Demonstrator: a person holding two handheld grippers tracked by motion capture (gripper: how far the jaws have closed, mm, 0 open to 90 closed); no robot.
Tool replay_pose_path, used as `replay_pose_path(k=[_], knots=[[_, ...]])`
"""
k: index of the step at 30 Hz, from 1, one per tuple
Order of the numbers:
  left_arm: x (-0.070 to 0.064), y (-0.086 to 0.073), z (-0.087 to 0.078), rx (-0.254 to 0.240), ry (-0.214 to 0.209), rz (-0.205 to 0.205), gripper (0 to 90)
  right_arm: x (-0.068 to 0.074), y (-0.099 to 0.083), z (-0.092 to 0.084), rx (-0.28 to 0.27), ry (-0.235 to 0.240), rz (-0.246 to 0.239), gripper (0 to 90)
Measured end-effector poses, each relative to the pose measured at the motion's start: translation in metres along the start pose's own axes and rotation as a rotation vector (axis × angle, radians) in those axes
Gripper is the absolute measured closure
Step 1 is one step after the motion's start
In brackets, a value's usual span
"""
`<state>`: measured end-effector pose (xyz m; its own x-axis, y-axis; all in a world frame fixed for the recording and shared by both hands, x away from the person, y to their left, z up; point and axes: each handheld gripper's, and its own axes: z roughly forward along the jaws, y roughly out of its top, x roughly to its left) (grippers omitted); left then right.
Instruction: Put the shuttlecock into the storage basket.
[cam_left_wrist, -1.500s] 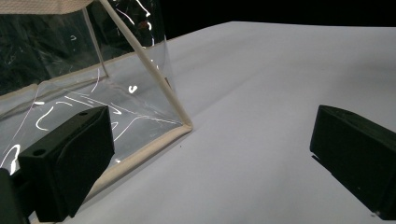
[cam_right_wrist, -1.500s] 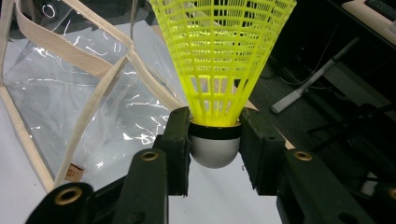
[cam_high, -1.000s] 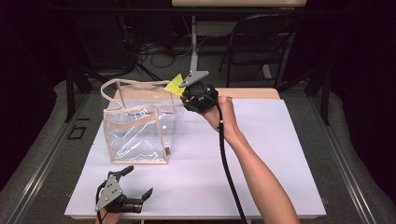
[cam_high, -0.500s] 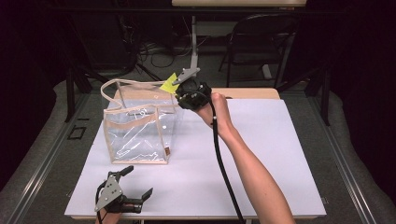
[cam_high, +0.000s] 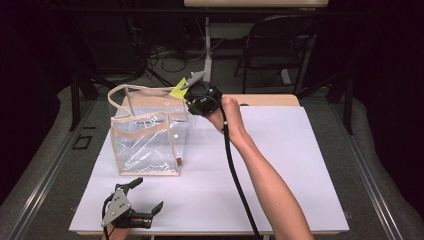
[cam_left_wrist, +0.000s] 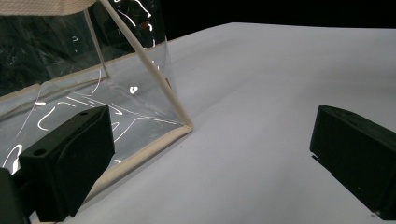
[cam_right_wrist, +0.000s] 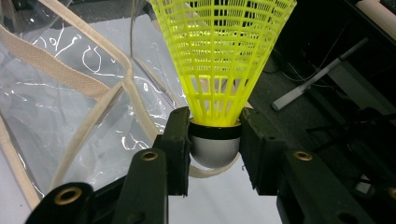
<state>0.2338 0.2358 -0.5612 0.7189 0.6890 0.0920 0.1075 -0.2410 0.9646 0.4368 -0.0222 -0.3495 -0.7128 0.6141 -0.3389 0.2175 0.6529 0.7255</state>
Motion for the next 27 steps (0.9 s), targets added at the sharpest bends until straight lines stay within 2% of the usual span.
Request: replay_pose_path(k=[27], knots=[[0.0, 0.0, -0.001, -0.002, 0.002, -0.001, 0.0, -0.002, 0.003, 0.021, 0.068, -0.01, 0.003, 64.5]])
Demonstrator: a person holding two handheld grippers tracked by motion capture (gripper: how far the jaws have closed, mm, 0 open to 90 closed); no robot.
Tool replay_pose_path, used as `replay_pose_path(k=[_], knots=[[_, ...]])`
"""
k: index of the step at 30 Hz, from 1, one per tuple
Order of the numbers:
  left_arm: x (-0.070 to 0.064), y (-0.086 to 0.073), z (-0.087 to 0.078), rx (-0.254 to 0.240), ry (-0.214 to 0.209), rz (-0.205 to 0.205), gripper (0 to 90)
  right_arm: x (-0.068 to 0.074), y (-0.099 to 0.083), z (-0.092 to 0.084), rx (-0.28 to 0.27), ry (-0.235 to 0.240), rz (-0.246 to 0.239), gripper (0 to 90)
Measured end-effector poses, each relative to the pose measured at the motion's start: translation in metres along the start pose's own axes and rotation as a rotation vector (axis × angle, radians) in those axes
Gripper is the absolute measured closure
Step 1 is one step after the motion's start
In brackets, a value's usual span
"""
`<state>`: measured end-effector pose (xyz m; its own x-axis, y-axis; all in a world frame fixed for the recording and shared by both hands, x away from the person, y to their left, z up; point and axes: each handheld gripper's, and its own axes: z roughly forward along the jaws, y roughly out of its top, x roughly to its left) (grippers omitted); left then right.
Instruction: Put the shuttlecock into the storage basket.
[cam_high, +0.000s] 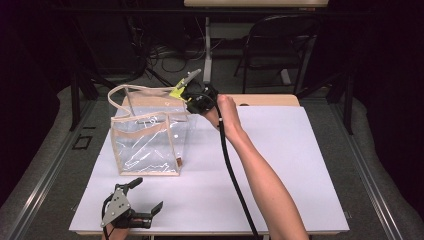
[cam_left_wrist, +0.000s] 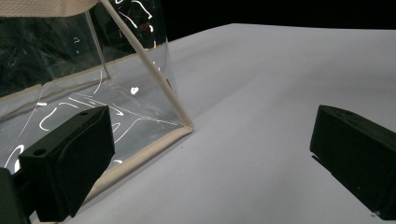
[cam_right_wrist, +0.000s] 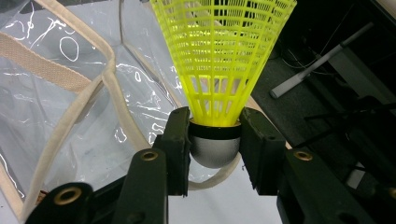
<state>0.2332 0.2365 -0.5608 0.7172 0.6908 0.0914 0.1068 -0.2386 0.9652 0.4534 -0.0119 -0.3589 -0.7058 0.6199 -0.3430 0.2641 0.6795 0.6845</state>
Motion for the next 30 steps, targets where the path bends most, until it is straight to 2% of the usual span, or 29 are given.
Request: replay_pose_path(k=[30], knots=[[0.0, 0.0, 0.0, -0.006, -0.002, -0.001, 0.0, 0.003, 0.005, 0.014, 0.048, 0.003, -0.027, 64.5]])
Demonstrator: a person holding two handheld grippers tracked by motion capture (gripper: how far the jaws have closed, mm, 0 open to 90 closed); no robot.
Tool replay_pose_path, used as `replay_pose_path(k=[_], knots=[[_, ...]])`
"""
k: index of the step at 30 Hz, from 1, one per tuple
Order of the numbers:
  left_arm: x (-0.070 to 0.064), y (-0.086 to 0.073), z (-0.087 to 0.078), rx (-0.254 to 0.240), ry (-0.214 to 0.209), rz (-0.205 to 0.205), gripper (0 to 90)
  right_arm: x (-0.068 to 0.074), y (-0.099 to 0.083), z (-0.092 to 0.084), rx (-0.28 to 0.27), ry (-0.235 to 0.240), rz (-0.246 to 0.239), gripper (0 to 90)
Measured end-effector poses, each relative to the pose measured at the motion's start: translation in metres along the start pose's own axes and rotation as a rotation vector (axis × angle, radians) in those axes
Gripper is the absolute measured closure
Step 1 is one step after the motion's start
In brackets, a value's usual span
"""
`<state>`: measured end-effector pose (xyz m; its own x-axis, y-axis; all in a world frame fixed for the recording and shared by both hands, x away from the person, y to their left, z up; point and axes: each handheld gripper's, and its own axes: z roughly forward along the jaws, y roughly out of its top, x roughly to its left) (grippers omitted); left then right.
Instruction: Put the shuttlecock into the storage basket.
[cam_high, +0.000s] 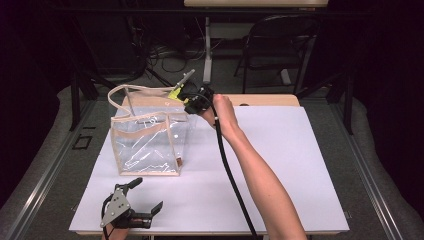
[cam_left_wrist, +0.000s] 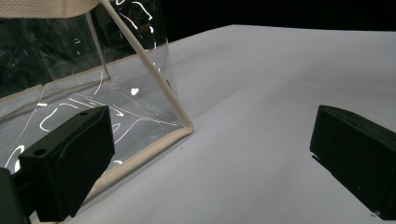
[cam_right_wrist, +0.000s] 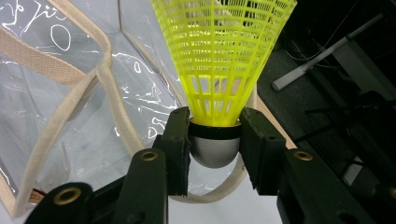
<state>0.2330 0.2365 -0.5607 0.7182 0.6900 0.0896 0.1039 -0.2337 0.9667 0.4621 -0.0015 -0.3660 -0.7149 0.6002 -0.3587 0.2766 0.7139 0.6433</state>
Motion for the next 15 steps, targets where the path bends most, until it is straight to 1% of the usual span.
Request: replay_pose_path(k=[4, 6, 15], knots=[[0.0, 0.0, -0.0001, 0.0, 0.0, 0.0, 0.0, 0.0005, 0.0007, 0.0015, 0.006, 0.0, -0.001, 64.5], [0.0, -0.0001, -0.0002, -0.001, 0.001, -0.002, 0.0, 0.0008, 0.001, 0.003, 0.018, -0.003, -0.012, 64.4], [0.0002, 0.0, -0.0004, -0.001, 0.0, 0.0, 0.0, 0.0018, 0.0015, 0.0048, 0.025, -0.002, -0.022, 64.2]])
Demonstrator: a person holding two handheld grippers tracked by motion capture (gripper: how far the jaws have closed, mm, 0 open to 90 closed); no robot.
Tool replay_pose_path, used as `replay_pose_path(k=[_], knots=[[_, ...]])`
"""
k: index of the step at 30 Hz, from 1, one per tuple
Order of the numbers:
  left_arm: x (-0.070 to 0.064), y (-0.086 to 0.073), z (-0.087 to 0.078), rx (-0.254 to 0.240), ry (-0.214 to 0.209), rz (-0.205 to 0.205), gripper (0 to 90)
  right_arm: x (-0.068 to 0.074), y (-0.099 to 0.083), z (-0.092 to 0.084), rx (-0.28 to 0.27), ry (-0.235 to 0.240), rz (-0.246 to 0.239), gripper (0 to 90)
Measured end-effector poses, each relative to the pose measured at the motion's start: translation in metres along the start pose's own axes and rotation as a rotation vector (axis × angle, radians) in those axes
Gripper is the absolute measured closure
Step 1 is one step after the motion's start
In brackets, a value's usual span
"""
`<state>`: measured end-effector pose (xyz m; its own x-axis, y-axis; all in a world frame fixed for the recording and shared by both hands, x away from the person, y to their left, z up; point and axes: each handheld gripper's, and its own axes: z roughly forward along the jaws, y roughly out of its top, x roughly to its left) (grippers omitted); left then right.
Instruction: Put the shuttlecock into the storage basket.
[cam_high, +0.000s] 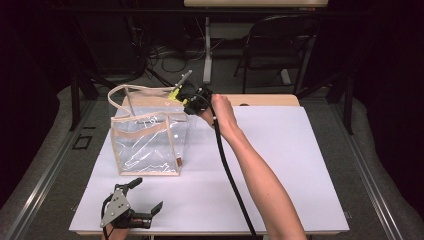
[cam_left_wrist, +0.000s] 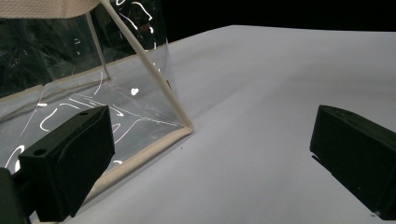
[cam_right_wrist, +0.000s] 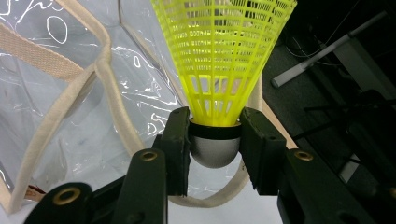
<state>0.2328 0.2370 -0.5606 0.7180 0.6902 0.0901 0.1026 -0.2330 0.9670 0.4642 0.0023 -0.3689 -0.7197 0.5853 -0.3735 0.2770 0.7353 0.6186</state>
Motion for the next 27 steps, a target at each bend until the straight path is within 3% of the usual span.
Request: replay_pose_path(k=[6, 13, 19, 27], knots=[[0.0, 0.0, 0.0, -0.001, -0.001, -0.001, 0.0, 0.0, 0.001, -0.001, 0.002, -0.005, -0.01, 63.4], [0.0, 0.0, 0.0, 0.0, -0.001, 0.001, 0.0, -0.002, -0.001, -0.003, -0.023, -0.009, 0.018, 60.1], [0.0, 0.0, -0.001, -0.001, -0.003, 0.001, 0.0, -0.006, -0.005, -0.011, -0.055, 0.004, 0.063, 39.3], [-0.001, 0.0, 0.0, 0.001, -0.005, 0.002, 0.0, -0.012, -0.017, -0.026, -0.113, 0.068, 0.129, 22.2]])
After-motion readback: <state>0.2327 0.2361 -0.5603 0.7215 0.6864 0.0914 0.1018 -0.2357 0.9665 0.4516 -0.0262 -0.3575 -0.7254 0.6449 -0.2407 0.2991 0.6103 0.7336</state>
